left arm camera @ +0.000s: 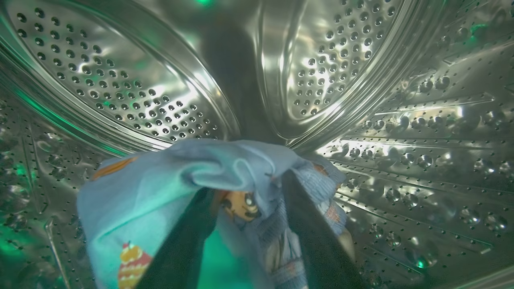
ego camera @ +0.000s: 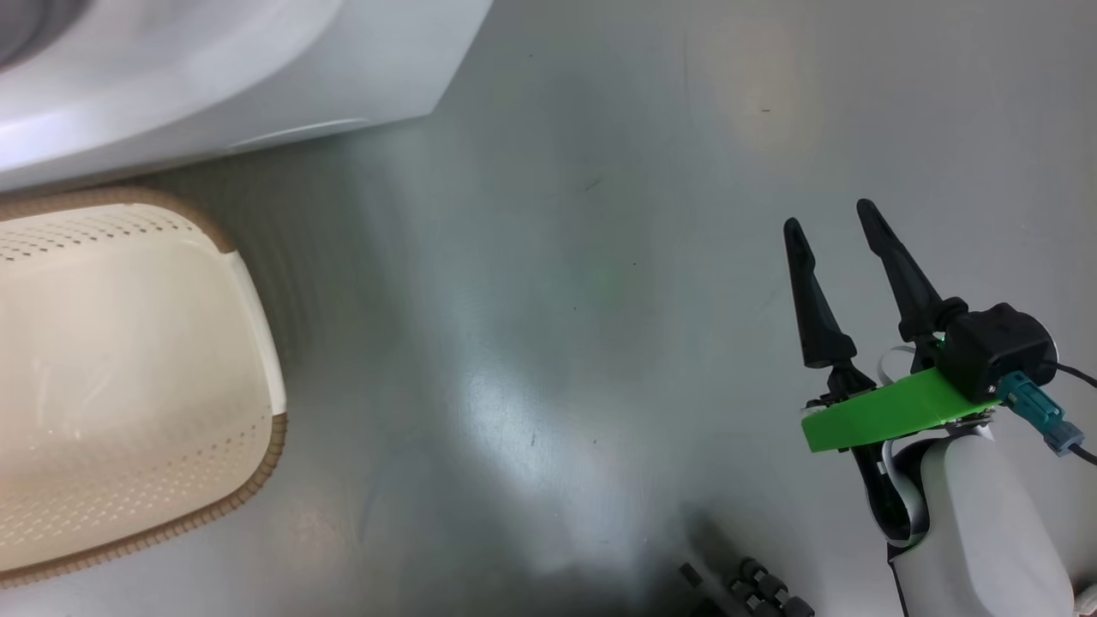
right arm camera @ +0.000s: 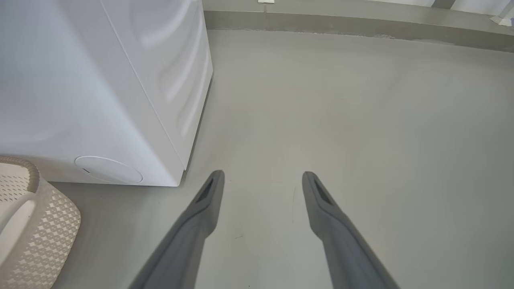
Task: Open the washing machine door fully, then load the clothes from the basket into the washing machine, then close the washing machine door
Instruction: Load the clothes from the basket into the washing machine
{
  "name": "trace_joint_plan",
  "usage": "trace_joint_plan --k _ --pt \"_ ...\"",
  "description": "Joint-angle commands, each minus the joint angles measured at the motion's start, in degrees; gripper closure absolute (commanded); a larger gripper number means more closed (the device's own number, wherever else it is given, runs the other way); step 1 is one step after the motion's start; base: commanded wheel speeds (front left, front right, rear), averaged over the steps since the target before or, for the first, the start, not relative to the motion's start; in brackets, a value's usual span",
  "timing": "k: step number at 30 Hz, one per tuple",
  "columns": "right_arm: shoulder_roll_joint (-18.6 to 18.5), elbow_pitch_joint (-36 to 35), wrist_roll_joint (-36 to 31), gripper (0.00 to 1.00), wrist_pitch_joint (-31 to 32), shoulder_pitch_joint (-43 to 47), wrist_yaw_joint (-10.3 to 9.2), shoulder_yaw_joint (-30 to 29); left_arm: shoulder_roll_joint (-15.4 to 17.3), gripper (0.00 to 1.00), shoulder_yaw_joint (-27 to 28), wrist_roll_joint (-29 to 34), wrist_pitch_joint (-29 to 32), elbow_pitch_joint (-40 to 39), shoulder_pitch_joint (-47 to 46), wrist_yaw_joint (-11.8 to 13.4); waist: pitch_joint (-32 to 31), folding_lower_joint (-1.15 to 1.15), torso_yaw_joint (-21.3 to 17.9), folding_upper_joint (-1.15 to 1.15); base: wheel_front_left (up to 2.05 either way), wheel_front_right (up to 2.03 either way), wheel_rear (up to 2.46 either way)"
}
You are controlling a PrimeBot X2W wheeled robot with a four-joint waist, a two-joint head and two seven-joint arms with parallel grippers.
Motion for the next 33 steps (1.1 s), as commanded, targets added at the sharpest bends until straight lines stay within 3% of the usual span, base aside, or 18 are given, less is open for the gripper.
trace_joint_plan --k 1,13,24,33 --pt "-0.1 -1.2 0.1 0.0 -0.7 0.5 0.09 0.8 2.3 0.0 -0.3 0.3 -0.7 -0.8 -0.8 0.1 -0.2 0.0 0.4 0.0 0.0 0.0 0.0" --pt "-0.1 -1.4 -2.3 0.0 -0.7 1.0 0.09 -1.1 0.3 0.0 -1.8 -1.1 -2.7 -2.8 4.5 -0.6 -3.7 0.0 3.9 0.0 0.0 0.0 0.0" --pt "-0.1 -3.1 -4.9 0.0 0.6 2.8 0.09 -3.1 -1.6 0.0 -0.9 -3.9 -2.8 -13.8 17.9 -0.9 -8.1 0.0 8.3 0.0 0.0 0.0 0.0" --pt "-0.1 -5.2 -6.7 0.0 2.8 4.6 0.09 -4.1 -5.1 0.0 1.4 -7.2 -2.8 -26.5 33.4 0.0 -12.7 0.0 12.2 0.0 0.0 0.0 0.0"
